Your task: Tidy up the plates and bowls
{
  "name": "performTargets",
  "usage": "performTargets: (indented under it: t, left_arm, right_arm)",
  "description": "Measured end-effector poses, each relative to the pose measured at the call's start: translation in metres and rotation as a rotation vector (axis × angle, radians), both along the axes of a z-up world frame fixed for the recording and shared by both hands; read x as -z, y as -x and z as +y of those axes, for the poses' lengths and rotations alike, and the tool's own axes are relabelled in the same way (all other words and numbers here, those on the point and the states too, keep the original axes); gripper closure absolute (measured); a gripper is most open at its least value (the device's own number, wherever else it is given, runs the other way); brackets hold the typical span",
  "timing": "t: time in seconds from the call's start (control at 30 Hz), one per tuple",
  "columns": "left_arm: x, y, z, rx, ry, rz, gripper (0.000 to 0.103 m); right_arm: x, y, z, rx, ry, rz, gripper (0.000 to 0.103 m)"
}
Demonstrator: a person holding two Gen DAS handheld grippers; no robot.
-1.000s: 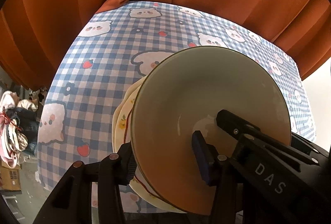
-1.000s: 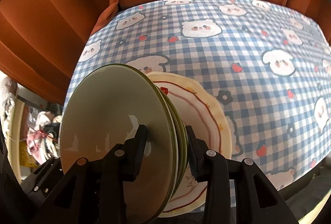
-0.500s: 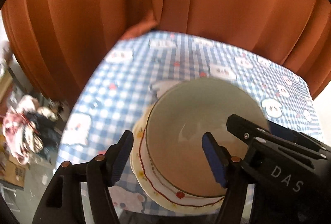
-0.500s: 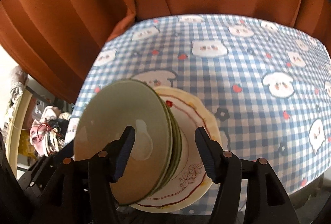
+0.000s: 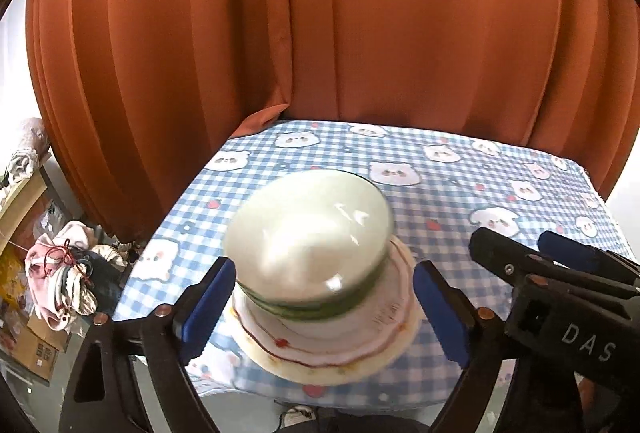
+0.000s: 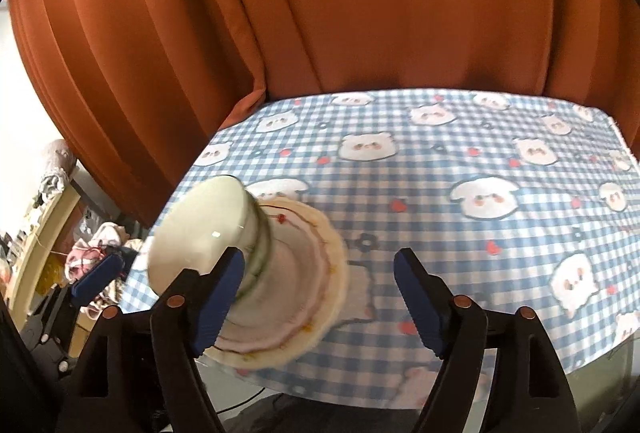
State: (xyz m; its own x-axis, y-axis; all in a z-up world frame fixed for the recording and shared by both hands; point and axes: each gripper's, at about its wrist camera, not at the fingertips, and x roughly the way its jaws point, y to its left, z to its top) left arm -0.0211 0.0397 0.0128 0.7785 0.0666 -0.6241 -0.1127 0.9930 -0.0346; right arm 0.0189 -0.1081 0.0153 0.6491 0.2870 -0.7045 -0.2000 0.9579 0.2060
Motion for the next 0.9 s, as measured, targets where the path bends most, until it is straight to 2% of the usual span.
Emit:
performTargets:
  t: [0.13, 0.4, 0.57, 0.9]
  left_arm:
    - [0.008, 0.013, -0.017, 0.018, 0.022, -0.017, 0.008]
    - [0.028, 0.037, -0.046, 0.047, -0.012, -0.05, 0.008]
    - [0.037, 0.049, -0.057, 0.054, 0.011, -0.038, 0.008]
    - [0.035, 0.061, -0.071, 0.061, 0.003, -0.053, 0.007]
  right_arm:
    - [0.007, 0.02, -0.034, 0.038, 0.011, -0.035, 0.017]
    - [0.023, 0.059, -0.087, 0.113, 0.073, -0.108, 0.014]
    - [0.033, 0.077, -0.106, 0.157, 0.11, -0.14, 0.012]
    - [0.041, 0.093, -0.118, 0.167, 0.098, -0.124, 0.011]
